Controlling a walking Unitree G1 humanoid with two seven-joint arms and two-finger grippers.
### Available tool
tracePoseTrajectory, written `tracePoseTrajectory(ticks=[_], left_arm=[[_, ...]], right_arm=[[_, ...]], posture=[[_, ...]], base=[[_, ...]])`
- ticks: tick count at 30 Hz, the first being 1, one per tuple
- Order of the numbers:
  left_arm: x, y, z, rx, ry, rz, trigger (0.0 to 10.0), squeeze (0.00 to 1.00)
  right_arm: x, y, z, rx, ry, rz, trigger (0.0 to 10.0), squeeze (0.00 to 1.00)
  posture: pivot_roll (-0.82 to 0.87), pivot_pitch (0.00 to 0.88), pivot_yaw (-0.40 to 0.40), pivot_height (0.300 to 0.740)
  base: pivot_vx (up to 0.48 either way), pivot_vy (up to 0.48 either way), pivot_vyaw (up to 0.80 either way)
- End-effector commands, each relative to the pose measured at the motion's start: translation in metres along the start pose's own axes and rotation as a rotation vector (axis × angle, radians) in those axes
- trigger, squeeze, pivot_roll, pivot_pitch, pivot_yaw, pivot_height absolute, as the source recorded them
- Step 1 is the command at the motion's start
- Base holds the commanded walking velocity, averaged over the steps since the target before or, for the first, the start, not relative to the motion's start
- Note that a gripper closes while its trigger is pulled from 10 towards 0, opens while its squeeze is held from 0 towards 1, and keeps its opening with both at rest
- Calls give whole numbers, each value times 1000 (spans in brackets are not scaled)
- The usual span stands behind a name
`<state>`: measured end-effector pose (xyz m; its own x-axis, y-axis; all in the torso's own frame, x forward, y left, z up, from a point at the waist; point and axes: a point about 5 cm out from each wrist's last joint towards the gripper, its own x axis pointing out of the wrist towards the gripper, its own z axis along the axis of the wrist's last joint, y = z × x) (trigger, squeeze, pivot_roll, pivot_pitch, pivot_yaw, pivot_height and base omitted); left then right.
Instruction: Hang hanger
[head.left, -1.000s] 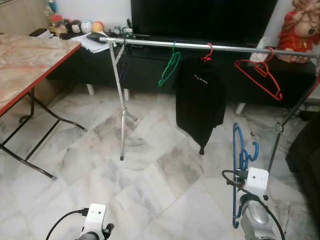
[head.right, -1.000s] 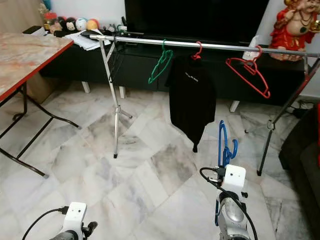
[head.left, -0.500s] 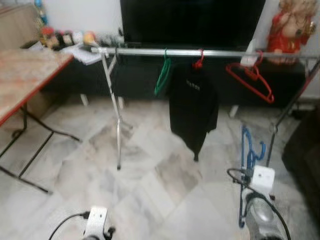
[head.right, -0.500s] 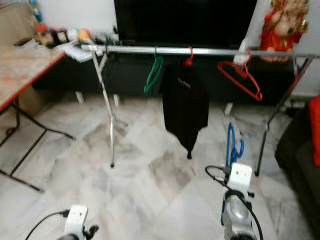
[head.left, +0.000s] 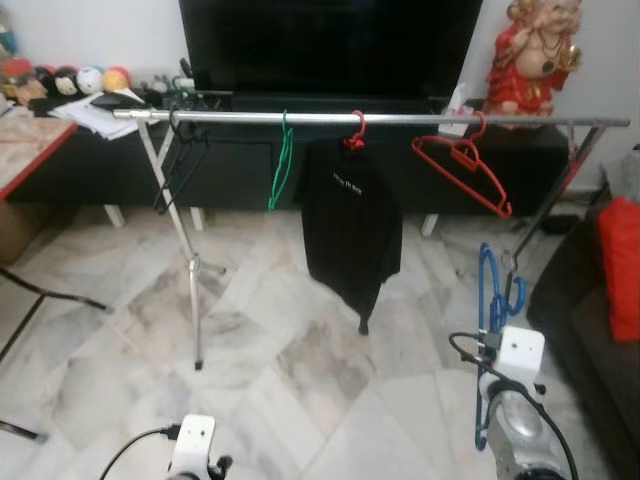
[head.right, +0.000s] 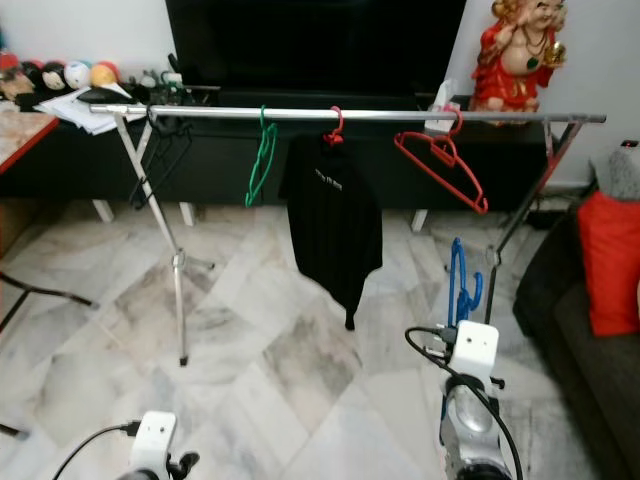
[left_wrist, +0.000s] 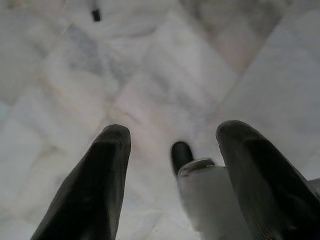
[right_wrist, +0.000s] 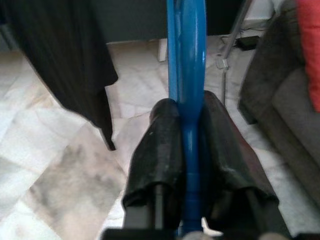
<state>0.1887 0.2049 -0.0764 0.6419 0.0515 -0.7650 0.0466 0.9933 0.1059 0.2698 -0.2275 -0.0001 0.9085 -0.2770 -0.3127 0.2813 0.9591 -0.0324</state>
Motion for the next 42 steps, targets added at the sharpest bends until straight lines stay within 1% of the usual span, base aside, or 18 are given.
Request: tracePoseTrajectory(ticks=[1,10,29,35,42], left_arm=[[0,-2,1,-3,1,0,10000,0],[0,0,-2,-4,10,3,10000,0],[0,-3,-3,15,18,-8,10000,0],[-1,-1,-6,21,25,-9,10000,0],[-1,-1,-7,20,29,-7,10000,0]], right_arm=[[3,1,6,-6,-18,7,10000,0],[2,4,3,-9,-11,15,10000,0],[1,1,2,-12,-1,1,10000,0],[1,5,1,-8,-2,4,10000,0],[1,4,1,-13,7,10,10000,0]], posture=[[-34,0,-55,740],[-32,0,-55,740],[-28,0,-48,740],[-31,0,-45,740],[-30,0,-45,740]], base=[[356,0,0],[355,0,0],[362,0,0],[374,0,0],[375,0,0]])
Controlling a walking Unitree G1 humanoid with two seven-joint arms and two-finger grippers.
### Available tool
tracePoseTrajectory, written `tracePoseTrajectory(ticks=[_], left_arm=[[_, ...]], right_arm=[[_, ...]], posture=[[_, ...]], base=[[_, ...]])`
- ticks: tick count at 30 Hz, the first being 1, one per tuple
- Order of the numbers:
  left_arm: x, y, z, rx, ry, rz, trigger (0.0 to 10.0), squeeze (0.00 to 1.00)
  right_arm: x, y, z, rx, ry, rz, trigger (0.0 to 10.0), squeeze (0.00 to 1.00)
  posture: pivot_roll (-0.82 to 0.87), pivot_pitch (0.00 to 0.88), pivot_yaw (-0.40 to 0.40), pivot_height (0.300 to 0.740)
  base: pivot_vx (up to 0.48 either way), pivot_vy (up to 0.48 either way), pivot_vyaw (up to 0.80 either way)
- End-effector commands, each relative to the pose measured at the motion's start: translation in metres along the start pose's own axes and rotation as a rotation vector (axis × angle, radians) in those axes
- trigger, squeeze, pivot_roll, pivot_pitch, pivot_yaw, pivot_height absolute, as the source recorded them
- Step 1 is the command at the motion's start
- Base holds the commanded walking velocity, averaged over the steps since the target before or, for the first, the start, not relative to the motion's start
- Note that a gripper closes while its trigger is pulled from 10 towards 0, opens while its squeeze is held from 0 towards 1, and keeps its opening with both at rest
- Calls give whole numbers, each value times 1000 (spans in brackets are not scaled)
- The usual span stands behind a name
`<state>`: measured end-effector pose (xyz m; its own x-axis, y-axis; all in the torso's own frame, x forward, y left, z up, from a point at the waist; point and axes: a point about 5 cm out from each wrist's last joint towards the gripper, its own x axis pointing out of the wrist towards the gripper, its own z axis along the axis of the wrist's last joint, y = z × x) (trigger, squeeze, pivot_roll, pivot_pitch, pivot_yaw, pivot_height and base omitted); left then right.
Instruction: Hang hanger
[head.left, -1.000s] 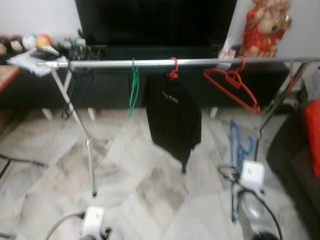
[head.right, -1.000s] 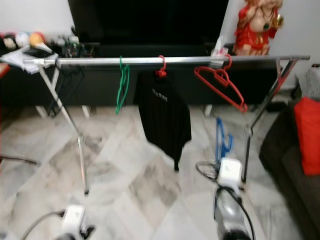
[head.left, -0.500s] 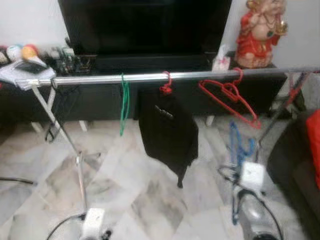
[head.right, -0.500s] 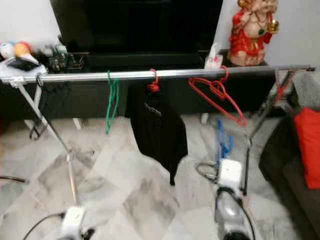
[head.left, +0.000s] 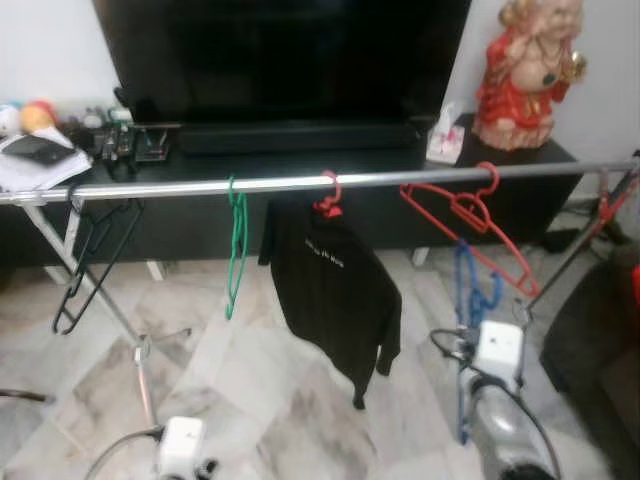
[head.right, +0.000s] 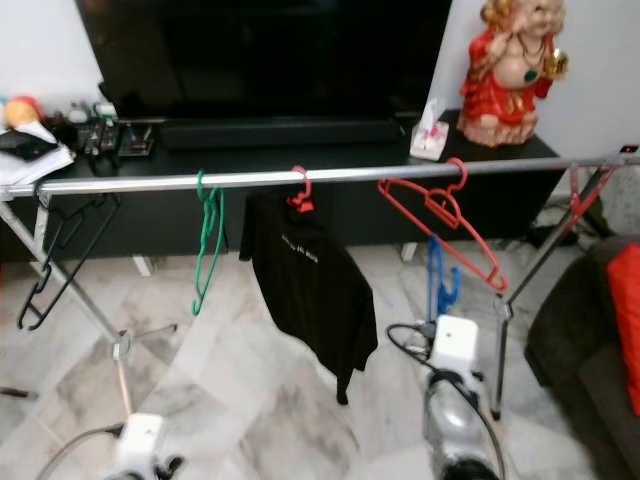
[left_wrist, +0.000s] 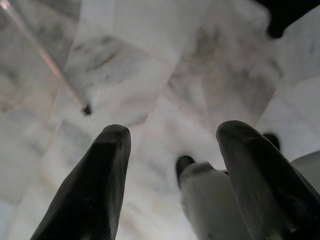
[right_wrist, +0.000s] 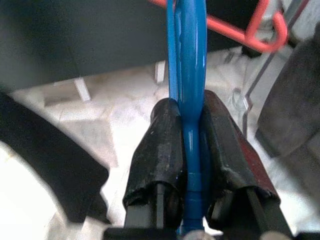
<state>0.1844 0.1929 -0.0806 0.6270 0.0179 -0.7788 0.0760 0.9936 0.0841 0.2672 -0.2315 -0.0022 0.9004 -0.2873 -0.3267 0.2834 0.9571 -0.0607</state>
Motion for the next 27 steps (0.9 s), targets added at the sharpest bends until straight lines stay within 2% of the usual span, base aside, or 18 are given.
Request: tracePoseTrajectory(ticks=[1,11,21,27], left_arm=[[-2,11,-3,7,14,30,10000,0],[-2,13,-4,12,20,39,10000,0],[-2,15,-5,10,29,57,10000,0],[-2,15,-6,9,32,55,10000,0]], right_arm=[[2,9,3,9,-3,27,10000,0],[-1,12,-3,-5,31,54,10000,0],[-2,18,-12,-49,102,111,10000,0],[-4,17,-14,-29,98,94,10000,0]], posture=[[-30,0,-45,740],[-36,0,-46,740],[-35,0,-48,740],[-35,0,-48,740]], base=[[371,0,0],[362,0,0],[0,0,0],[0,0,0]])
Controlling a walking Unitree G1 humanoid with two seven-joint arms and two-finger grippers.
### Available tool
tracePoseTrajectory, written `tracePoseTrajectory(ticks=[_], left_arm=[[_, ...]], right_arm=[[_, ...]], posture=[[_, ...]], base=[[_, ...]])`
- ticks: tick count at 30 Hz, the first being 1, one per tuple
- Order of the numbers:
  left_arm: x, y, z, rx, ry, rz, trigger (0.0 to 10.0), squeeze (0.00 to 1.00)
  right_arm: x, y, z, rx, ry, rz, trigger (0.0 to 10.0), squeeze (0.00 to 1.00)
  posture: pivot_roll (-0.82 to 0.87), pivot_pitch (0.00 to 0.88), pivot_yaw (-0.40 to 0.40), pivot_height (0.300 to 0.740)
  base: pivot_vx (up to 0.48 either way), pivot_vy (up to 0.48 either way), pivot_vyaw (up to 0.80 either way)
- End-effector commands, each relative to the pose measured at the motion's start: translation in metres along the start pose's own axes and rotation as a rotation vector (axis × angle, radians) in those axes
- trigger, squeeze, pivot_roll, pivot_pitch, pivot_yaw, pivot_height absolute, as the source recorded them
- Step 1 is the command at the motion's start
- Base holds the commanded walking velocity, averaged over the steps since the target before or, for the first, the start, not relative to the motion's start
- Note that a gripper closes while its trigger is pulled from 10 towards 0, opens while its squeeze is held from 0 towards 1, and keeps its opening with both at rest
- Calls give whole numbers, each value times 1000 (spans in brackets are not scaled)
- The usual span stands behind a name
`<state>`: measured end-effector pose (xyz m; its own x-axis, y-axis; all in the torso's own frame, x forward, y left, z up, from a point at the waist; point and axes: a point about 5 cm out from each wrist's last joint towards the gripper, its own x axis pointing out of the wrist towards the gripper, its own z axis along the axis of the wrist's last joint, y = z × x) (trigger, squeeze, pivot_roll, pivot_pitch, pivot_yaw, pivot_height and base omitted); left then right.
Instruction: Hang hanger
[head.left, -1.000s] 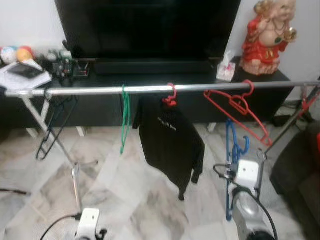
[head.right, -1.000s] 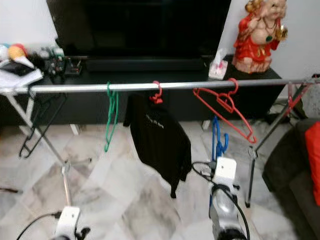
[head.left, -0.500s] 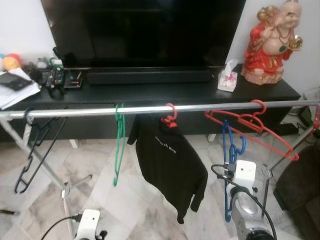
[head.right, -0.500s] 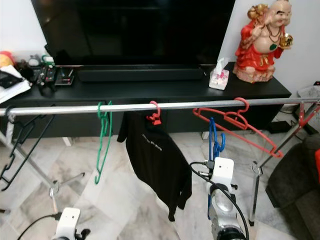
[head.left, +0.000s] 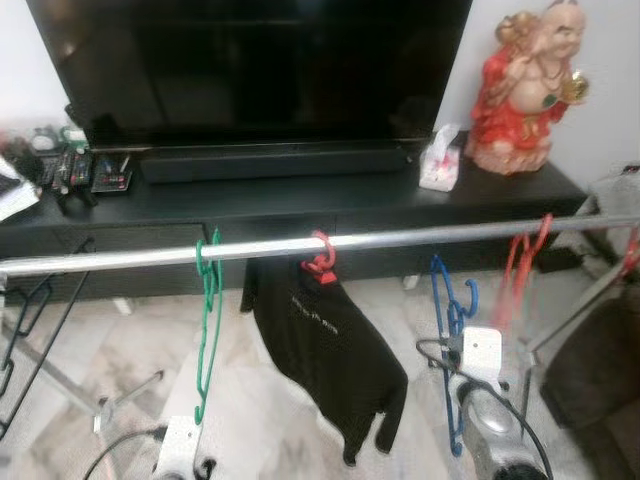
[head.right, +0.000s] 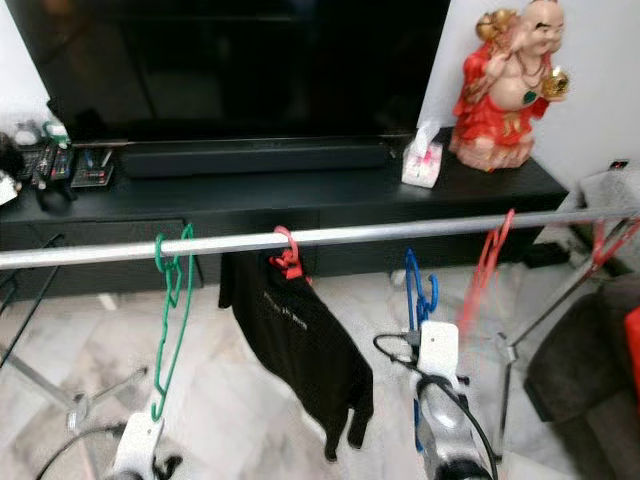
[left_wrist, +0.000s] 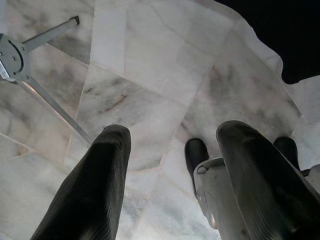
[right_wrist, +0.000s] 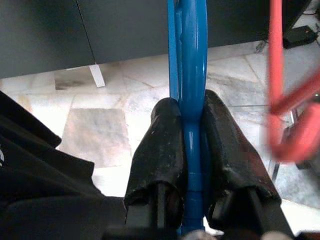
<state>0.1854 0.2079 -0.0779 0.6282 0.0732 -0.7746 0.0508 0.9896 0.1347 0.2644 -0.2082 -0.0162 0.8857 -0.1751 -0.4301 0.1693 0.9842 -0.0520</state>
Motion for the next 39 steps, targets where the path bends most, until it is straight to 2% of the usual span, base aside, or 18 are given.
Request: tracePoseTrajectory(ticks=[1,12,21,24,39], left_arm=[[-1,-1,-7,-2,29,-1,10000,0],[-1,-1,-6,1,28,2,10000,0],[-1,0,-5,0,22,5,10000,0],[0,-1,-4,0,20,2,10000,0],[-1,2,-3,-11,12,6,10000,0]], right_arm=[[0,-5,1,8,-7,-18,10000,0],[6,-5,15,-13,-44,3,10000,0],[14,2,33,-21,-79,46,10000,0],[16,8,44,-19,-122,71,10000,0],[26,23,73,-22,-158,133,10000,0]], posture=[[-35,0,-48,740],[-38,0,-49,740],[-38,0,-47,740],[-39,0,-45,740],[-32,0,-39,740]], base=[[0,0,0],[0,0,0],[0,0,0],[0,0,0],[0,0,0]])
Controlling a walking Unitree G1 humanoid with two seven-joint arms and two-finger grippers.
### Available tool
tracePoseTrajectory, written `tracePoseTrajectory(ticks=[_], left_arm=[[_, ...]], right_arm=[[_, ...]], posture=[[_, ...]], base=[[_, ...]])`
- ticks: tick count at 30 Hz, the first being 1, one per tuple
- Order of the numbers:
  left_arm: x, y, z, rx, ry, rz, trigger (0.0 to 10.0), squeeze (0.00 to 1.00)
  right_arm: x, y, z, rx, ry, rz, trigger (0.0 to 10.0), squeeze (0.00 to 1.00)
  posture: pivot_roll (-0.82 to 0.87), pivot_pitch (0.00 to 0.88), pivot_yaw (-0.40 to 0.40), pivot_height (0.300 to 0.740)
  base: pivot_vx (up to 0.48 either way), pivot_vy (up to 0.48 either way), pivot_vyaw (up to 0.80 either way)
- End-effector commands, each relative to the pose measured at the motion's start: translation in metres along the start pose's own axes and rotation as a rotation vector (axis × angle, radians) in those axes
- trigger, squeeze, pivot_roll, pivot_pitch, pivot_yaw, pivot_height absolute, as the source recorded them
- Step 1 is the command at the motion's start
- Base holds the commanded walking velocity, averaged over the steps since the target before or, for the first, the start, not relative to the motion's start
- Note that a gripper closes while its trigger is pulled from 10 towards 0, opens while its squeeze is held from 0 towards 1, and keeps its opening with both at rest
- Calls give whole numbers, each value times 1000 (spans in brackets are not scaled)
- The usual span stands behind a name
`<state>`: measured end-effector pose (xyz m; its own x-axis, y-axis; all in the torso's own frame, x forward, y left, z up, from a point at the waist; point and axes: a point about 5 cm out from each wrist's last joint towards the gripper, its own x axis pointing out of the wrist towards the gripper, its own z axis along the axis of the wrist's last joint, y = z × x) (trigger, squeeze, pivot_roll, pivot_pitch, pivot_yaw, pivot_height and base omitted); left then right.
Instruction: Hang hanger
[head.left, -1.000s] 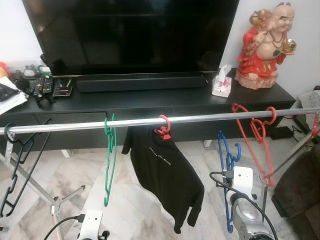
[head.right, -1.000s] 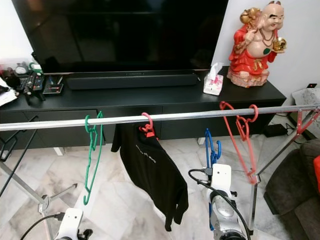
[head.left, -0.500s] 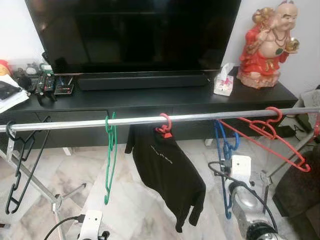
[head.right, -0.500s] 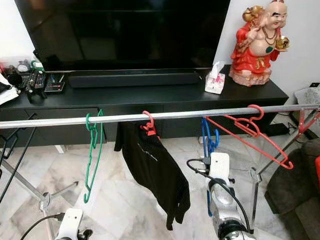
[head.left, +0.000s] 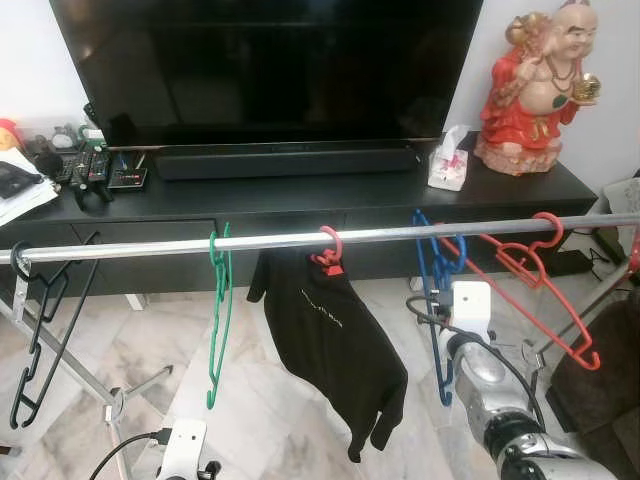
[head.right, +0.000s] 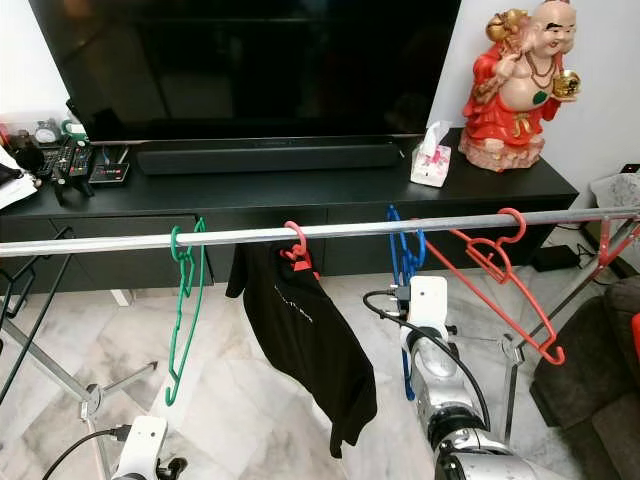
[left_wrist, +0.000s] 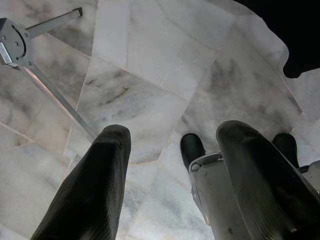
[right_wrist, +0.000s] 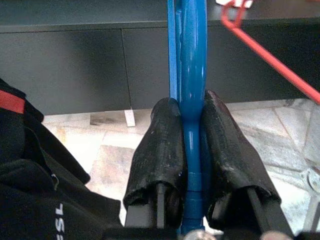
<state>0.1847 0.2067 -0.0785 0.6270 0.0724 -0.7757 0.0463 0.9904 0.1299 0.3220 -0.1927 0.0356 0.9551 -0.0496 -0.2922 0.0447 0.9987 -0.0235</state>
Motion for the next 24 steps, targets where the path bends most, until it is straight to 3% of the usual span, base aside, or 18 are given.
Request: tracePoseTrajectory(ticks=[1,14,24], left_arm=[[-1,4,-3,-5,13,6,10000,0],[-23,35,-61,-83,138,110,10000,0],[-20,35,-52,-82,111,94,10000,0]], right_arm=[[1,1,1,-3,-5,6,10000,0],[-2,-4,-2,2,-10,-4,10000,0],[-2,-2,-3,0,-6,3,10000,0]], posture=[[-33,0,-37,740],[-25,0,-44,740],[-24,0,-47,740]], base=[[0,0,0],[0,0,0],[0,0,0]])
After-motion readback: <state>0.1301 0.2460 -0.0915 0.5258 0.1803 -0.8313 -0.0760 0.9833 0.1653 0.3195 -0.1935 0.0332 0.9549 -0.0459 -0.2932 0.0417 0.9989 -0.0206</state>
